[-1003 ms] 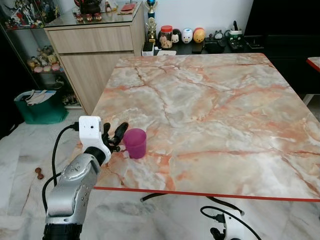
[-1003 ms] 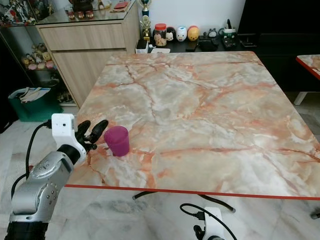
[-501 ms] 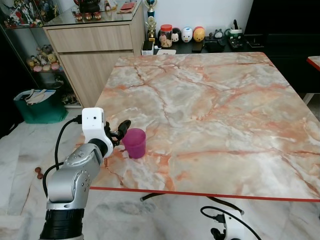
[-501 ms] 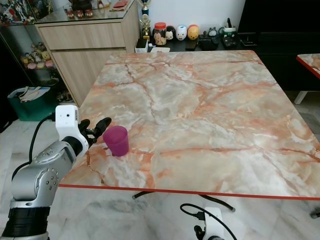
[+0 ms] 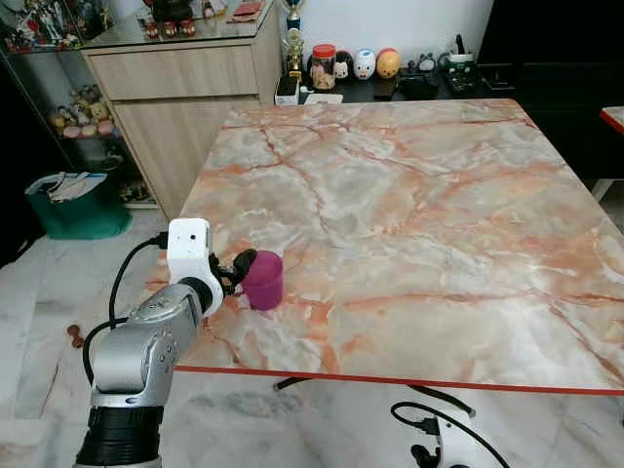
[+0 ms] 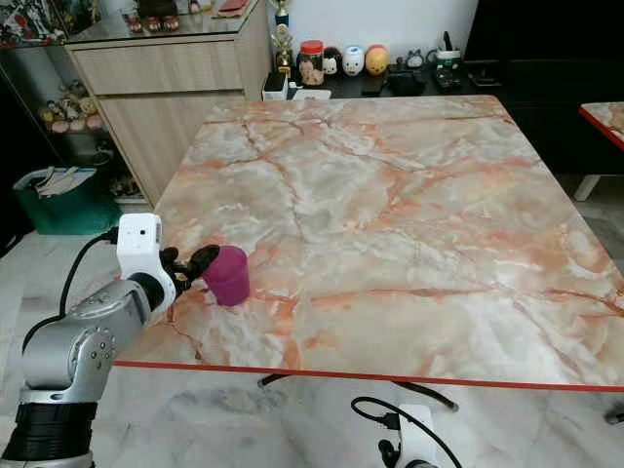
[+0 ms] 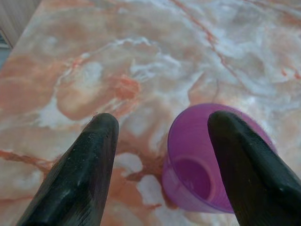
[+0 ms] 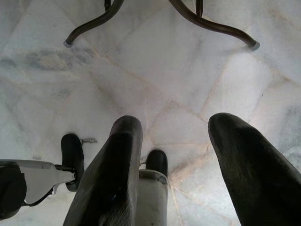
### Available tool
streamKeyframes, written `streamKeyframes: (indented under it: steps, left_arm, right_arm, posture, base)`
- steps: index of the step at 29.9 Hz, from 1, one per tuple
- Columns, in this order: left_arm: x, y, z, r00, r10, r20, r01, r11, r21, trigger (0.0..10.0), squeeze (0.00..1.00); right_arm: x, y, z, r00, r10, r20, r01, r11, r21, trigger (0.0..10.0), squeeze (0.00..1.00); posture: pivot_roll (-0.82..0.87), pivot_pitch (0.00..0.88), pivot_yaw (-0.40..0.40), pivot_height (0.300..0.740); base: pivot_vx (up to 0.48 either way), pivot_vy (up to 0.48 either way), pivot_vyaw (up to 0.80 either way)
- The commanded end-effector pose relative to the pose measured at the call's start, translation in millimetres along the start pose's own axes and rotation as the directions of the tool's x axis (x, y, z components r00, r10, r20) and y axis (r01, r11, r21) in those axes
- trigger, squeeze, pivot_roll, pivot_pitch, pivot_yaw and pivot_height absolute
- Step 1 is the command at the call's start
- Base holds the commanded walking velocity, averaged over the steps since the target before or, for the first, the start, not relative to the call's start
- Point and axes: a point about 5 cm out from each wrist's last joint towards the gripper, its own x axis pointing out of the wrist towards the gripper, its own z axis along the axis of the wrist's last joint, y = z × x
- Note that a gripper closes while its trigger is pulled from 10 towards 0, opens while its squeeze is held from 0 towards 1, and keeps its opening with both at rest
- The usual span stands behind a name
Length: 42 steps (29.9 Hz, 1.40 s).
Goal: Setting the table
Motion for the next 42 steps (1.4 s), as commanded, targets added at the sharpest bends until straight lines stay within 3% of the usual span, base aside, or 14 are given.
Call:
streamKeyframes:
  steps: [1, 17, 20, 22, 24, 30, 31, 33, 34, 35, 36, 42]
  left_arm:
    - [-1.1, 3.4, -3.3, 0.999, 0.023, -0.032, -0.022, 0.999, 0.028, 10.0, 0.00]
    - [-1.0, -0.9, -8.9, 0.997, 0.005, -0.072, -0.001, 0.999, 0.054, 10.0, 0.00]
    - [-0.4, -1.1, -9.6, 0.997, 0.006, -0.074, -0.002, 0.998, 0.059, 8.7, 0.00]
    - [-0.4, -1.2, -9.7, 0.997, 0.006, -0.075, -0.002, 0.998, 0.059, 8.7, 0.00]
    - [-0.3, -1.8, -11.4, 0.997, 0.006, -0.080, -0.001, 0.998, 0.060, 10.0, 0.00]
    - [0.1, -2.3, -12.1, 0.997, 0.006, -0.083, -0.001, 0.998, 0.063, 10.0, 0.00]
    - [0.4, -2.4, -11.9, 0.997, 0.007, -0.081, -0.002, 0.998, 0.063, 5.4, 0.00]
    - [0.5, -2.5, -11.8, 0.997, 0.008, -0.081, -0.003, 0.998, 0.064, 5.4, 0.00]
    - [0.6, -2.6, -11.9, 0.997, 0.008, -0.080, -0.003, 0.998, 0.064, 2.6, 0.00]
    - [0.7, -2.8, -11.8, 0.997, 0.008, -0.080, -0.003, 0.998, 0.064, 1.3, 0.00]
    - [0.7, -2.9, -11.7, 0.997, 0.010, -0.079, -0.005, 0.998, 0.063, 0.7, 0.00]
    - [0.5, -2.3, -12.4, 0.997, 0.013, -0.082, -0.008, 0.998, 0.063, 0.9, 0.00]
  right_arm:
    - [0.4, 2.6, 0.1, 1.000, 0.005, -0.003, -0.005, 1.000, 0.006, 10.0, 0.00]
    - [0.3, 2.6, -0.1, 1.000, 0.006, -0.003, -0.006, 1.000, 0.005, 10.0, 0.00]
    - [0.4, 2.8, 0.0, 1.000, 0.008, -0.003, -0.008, 1.000, 0.003, 10.0, 0.00]
    - [0.4, 2.8, 0.0, 1.000, 0.008, -0.003, -0.008, 1.000, 0.004, 10.0, 0.00]
    - [0.3, 3.0, -0.3, 1.000, 0.009, -0.004, -0.009, 1.000, 0.005, 10.0, 0.00]
    - [0.3, 3.1, -0.8, 1.000, 0.010, -0.005, -0.010, 1.000, 0.005, 10.0, 0.00]
    - [0.3, 3.1, -0.9, 1.000, 0.010, -0.005, -0.010, 1.000, 0.005, 10.0, 0.00]
    - [0.3, 3.1, -0.9, 1.000, 0.010, -0.005, -0.010, 1.000, 0.005, 10.0, 0.00]
    - [0.2, 3.1, -1.0, 1.000, 0.010, -0.005, -0.010, 1.000, 0.005, 10.0, 0.00]
    - [0.2, 3.1, -1.0, 1.000, 0.010, -0.005, -0.010, 1.000, 0.004, 10.0, 0.00]
    - [0.2, 3.1, -1.0, 1.000, 0.010, -0.005, -0.010, 1.000, 0.004, 10.0, 0.00]
    - [0.3, 3.1, -0.7, 1.000, 0.011, -0.006, -0.011, 1.000, 0.004, 10.0, 0.00]
  posture:
    - [-0.03, 0.000, 0.060, 0.740]
    - [-0.03, 0.000, 0.060, 0.740]
    - [-0.03, 0.000, 0.061, 0.740]
    - [-0.03, 0.000, 0.061, 0.740]
    - [-0.03, 0.000, 0.062, 0.740]
    - [-0.03, 0.000, 0.062, 0.740]
    - [-0.03, 0.000, 0.062, 0.740]
    - [-0.03, 0.000, 0.062, 0.740]
    - [-0.03, 0.000, 0.062, 0.740]
    - [-0.03, 0.000, 0.062, 0.740]
    - [-0.03, 0.000, 0.062, 0.740]
    - [-0.03, 0.000, 0.061, 0.740]
  base:
    - [0.000, 0.000, 0.00]
    - [0.000, 0.000, 0.00]
    - [0.000, 0.000, 0.00]
    - [0.000, 0.000, 0.00]
    - [0.000, 0.000, 0.00]
    - [0.000, 0.000, 0.00]
    - [0.000, 0.000, 0.00]
    - [0.000, 0.000, 0.00]
    - [0.000, 0.000, 0.00]
    - [0.000, 0.000, 0.00]
    - [0.000, 0.000, 0.00]
    - [0.000, 0.000, 0.00]
